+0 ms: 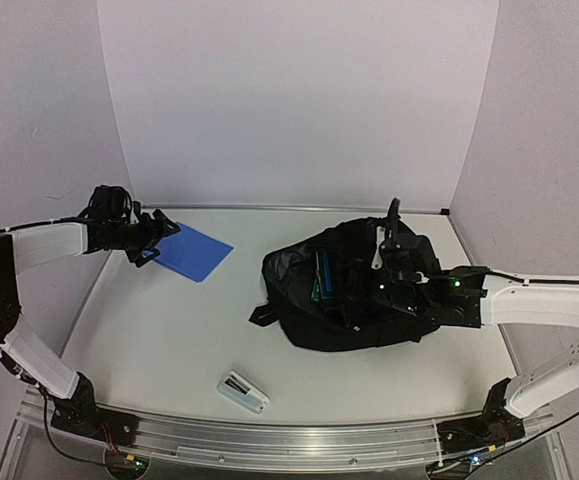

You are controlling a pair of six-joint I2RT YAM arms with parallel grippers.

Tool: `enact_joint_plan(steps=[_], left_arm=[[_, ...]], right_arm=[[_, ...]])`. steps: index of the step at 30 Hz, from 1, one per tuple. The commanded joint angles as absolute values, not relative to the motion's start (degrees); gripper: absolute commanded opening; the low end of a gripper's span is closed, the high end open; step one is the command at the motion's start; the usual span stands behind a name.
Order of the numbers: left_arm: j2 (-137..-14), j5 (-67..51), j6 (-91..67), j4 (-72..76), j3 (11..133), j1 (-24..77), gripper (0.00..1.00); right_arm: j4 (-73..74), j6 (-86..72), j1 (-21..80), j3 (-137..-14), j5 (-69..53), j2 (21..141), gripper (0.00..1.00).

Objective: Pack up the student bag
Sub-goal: Pick up the files from the center of the board.

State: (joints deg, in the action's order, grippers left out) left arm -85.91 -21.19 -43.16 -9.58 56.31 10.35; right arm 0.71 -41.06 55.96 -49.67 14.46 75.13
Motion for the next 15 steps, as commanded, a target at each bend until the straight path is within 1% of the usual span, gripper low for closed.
enact_joint_plan(steps=[1, 2, 3, 4, 5, 9, 11, 12, 15], left_arm=[[-87.72, -27.49, -41.63, -6.48, 55.15, 0.86, 0.9], [-88.59, -27.9, -41.78, -5.64, 54.61, -0.95, 0.9], [-89.91, -28.74, -42.06, -3.37, 54.22, -4.42, 0.9], [-90.26, -28.92, -42.08, -3.05, 54.18, -5.06, 0.9], [-91.96, -29.51, -42.38, -1.37, 54.14, -7.55, 0.9], [-97.45, -31.48, -43.24, 6.0, 55.11, -10.95, 0.87], [-99.67, -32.43, -43.63, 8.6, 55.81, -11.46, 0.85], [-102.43, -33.24, -44.04, 10.27, 56.91, -11.55, 0.82], [-106.88, -35.48, -45.45, 12.97, 58.75, -11.52, 0.78]], right_arm=[[-3.37, -38.62, 56.34, -49.08, 6.62, 73.5, 0.5], [-3.79, -38.26, 56.29, -49.16, 5.63, 73.24, 0.55], [-4.27, -37.76, 56.34, -49.25, 4.01, 72.71, 0.64], [-4.42, -37.78, 56.34, -49.23, 3.81, 72.61, 0.66], [-4.99, -37.9, 56.34, -49.1, 3.57, 71.97, 0.75], [-6.23, -38.03, 56.27, -48.95, 4.27, 71.12, 0.91], [-6.73, -37.98, 56.34, -48.96, 4.35, 71.1, 0.94], [-7.21, -38.01, 56.34, -48.99, 4.52, 71.27, 0.95], [-7.73, -38.14, 56.33, -49.19, 5.02, 71.81, 0.96]])
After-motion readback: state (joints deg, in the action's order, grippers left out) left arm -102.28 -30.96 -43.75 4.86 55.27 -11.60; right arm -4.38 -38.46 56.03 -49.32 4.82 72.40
